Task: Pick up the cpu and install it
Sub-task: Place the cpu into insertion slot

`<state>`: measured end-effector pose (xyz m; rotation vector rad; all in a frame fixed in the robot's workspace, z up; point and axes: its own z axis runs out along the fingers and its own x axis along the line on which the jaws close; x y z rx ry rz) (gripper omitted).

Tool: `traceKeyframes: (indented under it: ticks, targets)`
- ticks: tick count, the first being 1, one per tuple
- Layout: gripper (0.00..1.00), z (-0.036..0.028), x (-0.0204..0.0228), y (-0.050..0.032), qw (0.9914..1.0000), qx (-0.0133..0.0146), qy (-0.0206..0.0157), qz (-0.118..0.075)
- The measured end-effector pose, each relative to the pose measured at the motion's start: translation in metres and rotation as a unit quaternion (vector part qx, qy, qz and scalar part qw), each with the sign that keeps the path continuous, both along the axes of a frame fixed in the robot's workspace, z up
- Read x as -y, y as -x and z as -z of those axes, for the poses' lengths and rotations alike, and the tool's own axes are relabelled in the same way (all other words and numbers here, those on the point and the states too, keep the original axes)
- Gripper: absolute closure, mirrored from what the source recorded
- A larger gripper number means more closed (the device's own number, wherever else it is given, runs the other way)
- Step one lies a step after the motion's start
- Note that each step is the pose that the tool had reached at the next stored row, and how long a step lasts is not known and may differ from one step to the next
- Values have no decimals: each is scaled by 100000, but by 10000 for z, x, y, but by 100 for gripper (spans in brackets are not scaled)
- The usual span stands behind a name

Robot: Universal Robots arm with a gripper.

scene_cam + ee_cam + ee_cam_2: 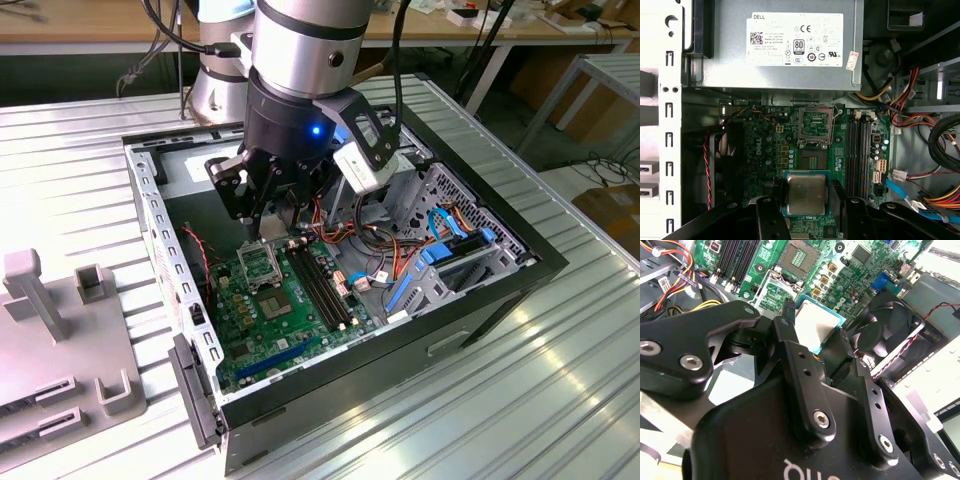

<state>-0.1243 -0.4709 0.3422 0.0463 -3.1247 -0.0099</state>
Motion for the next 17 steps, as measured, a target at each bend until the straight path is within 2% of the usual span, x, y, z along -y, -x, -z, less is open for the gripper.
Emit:
traceKeyframes:
  ticks: [6, 13, 15, 17]
  targets:
    - [53, 2, 1, -12, 100000, 3, -3, -13]
    - [53, 24, 0, -90, 100000, 2, -2, -2]
    - [53, 46, 0, -107, 100000, -7, 10, -1]
    - [53, 118, 0, -139, 100000, 1, 1, -1]
